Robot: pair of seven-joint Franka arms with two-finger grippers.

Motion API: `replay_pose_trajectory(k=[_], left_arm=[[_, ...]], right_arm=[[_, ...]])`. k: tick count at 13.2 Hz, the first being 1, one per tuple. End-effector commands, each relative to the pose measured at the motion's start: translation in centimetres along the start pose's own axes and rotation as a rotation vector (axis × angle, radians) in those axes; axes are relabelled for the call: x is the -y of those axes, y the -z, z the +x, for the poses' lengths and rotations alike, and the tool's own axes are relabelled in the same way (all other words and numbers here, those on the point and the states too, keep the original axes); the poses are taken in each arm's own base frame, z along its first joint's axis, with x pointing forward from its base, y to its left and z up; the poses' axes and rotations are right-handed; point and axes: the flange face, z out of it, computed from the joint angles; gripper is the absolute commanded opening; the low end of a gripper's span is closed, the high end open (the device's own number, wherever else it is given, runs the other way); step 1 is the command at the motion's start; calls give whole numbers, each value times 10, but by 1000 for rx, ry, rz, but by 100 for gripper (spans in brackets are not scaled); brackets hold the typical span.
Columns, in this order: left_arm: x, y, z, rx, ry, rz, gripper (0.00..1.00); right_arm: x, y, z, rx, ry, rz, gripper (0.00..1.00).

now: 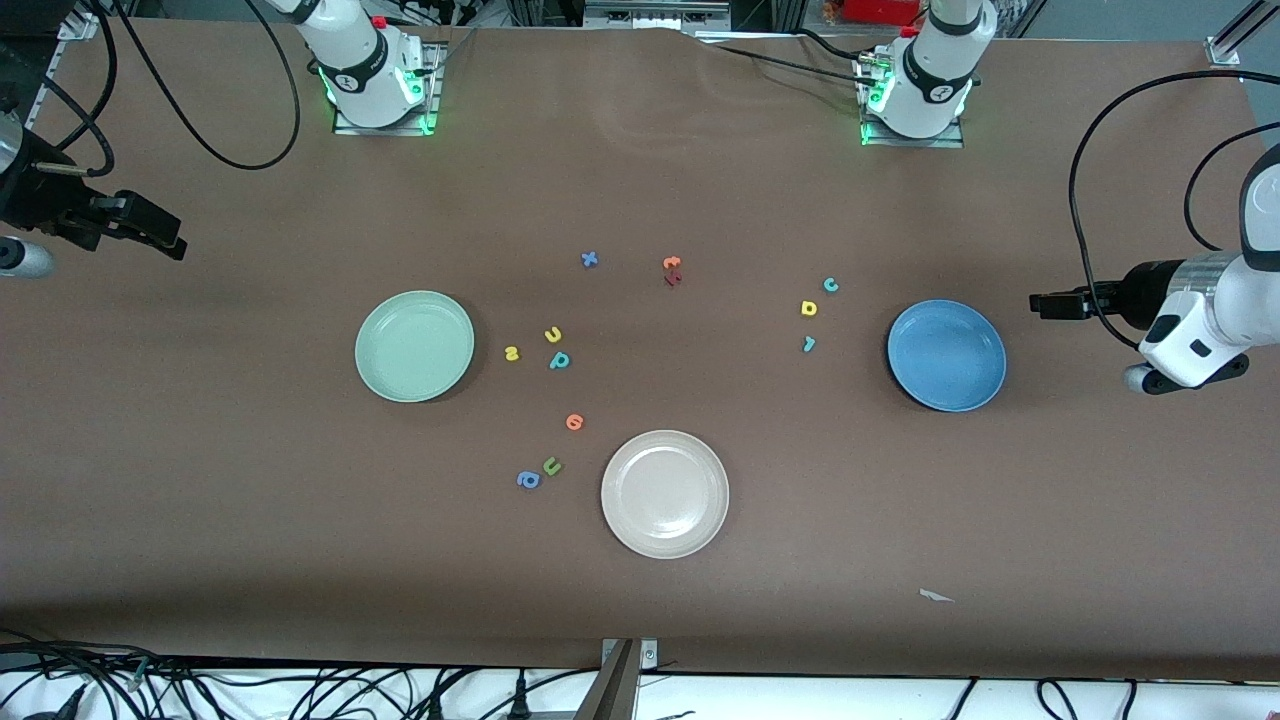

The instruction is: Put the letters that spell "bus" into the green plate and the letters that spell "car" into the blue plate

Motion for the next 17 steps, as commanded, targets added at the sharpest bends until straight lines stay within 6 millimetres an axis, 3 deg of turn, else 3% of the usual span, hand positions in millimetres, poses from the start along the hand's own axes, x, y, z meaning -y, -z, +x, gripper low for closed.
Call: replay_pose_trajectory(k=[1, 4, 10, 13, 15, 17], left_arm=[[1, 2, 0, -5, 10, 23, 100], [5, 13, 9, -99, 17, 11, 100], [-14, 38, 21, -320, -14, 30, 100], [-28, 46, 17, -368, -45, 60, 100], [-55, 47, 9, -380, -93, 68, 100], [-57, 58, -1, -405, -110, 95, 100]], right_arm=[[0, 5, 2, -6, 5, 15, 100], [-1, 4, 2, 0, 5, 9, 100], [0, 5, 1, 1, 4, 10, 100], [-1, 5, 1, 3, 1, 12, 100], [-1, 4, 1, 5, 1, 11, 100], [-1, 5, 1, 3, 1, 12, 100]])
